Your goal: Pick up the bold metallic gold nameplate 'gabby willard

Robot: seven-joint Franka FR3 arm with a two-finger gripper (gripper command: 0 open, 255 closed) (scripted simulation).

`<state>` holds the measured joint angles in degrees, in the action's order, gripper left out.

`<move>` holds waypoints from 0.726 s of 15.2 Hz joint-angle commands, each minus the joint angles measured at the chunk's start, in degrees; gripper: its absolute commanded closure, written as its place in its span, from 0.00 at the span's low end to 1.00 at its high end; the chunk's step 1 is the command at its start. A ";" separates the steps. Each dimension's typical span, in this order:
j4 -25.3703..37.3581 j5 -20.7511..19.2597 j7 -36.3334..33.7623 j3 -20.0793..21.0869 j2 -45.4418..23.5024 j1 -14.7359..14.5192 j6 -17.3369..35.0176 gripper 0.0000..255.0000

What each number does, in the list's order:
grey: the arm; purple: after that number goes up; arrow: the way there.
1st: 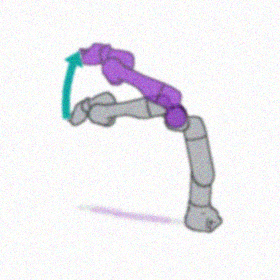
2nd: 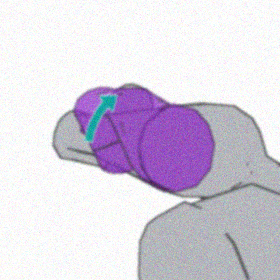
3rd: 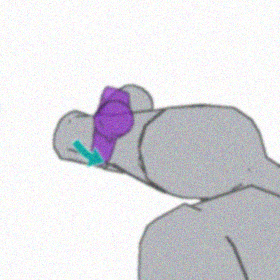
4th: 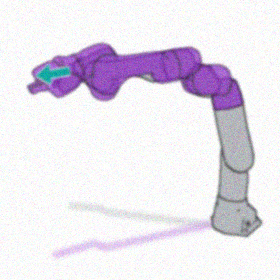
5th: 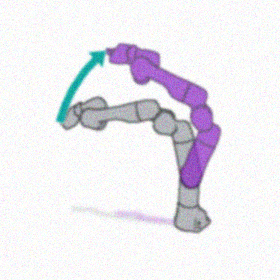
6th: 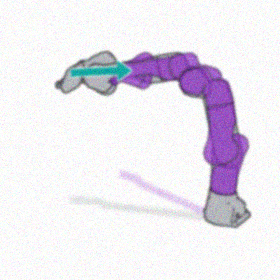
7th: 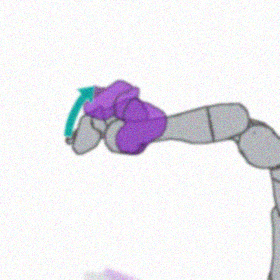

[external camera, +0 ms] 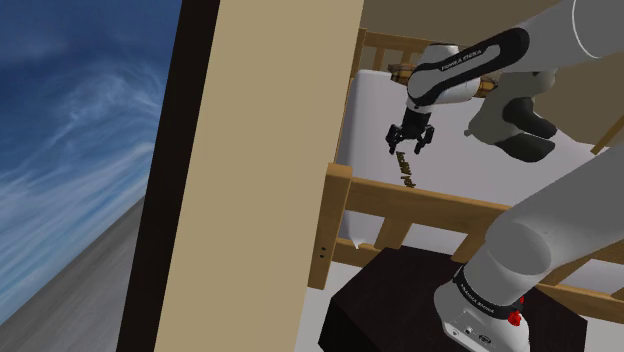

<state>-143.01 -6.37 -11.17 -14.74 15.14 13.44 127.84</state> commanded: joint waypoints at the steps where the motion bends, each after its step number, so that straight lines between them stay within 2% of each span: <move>1: 0.76 0.79 -0.79 -1.65 -3.42 1.27 2.83 0.00; 7: 1.86 5.10 -2.63 -5.30 -12.76 3.93 10.92 0.00; 11: 1.10 6.51 -1.60 -5.32 -15.46 3.85 14.22 0.00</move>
<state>-142.01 -0.36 -13.07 -20.05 0.57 17.30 141.27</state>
